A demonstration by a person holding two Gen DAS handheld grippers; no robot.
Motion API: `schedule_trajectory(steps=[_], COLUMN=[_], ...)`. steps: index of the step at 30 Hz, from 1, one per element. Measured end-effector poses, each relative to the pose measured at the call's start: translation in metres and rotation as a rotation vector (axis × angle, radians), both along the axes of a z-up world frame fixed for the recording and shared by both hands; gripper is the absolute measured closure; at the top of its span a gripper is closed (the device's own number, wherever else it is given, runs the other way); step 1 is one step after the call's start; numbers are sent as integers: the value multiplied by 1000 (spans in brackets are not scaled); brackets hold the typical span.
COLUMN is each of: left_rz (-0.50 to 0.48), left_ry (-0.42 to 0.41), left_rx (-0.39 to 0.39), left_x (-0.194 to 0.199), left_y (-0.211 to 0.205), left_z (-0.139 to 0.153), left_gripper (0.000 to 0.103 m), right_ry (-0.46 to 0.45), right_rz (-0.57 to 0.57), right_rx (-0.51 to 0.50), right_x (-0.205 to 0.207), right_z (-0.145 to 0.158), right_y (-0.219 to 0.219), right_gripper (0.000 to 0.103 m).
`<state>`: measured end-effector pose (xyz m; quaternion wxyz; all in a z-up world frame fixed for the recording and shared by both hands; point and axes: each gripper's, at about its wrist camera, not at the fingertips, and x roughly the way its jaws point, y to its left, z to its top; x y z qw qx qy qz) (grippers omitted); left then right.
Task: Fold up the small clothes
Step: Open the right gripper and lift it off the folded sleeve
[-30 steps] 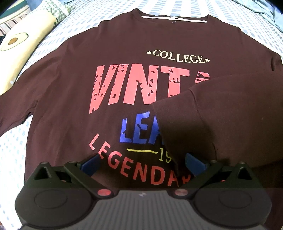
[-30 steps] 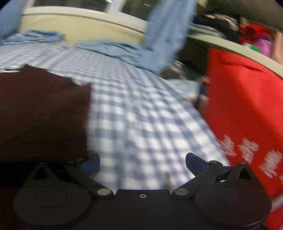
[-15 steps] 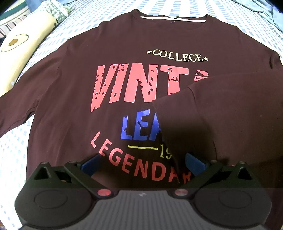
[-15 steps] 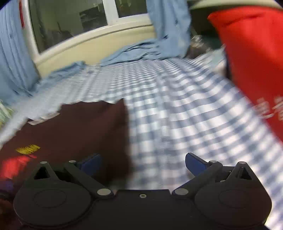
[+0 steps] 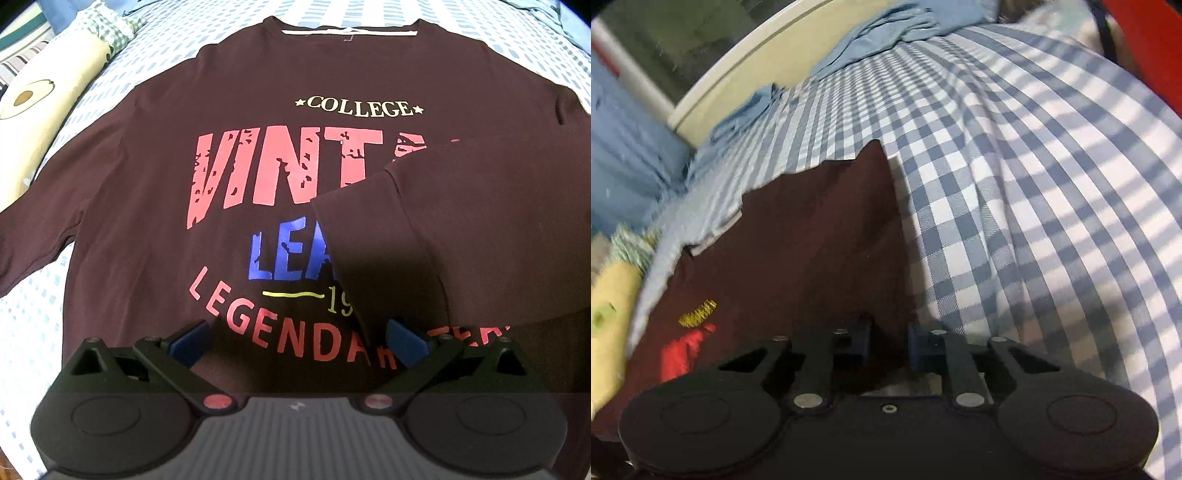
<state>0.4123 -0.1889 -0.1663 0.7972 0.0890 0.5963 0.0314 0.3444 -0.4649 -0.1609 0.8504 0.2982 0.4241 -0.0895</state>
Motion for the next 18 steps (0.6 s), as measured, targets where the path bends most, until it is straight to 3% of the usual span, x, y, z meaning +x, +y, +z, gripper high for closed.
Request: schedule_trajectory(steps=[6,9,11,13,16,18], left_rz=[-18,-18,-10,0,14,25], left_ry=[33,34,31,20,-8,-21], left_rx=[3,-1,-3,-14,-38,-52], left_x=[-4,-6,-8,-11,-18,-23], left_y=[-1,2,5,10,24,36], left_z=[-7,-5,-2,4,16,23], left_gripper=[0,1,1,1,1,1], right_ry=[86,88,95,98,81,61], right_rz=[7,-3,9,27,32,16], right_rx=[-16,-27,-78,-127,-189,-227], right_x=[4,4,0,-5,-21,-32], right_z=[-16,-15,-9,-2,8,17], right_y=[-2,-2,4,8,16,23], right_gripper=[84,78,67,46,24,14])
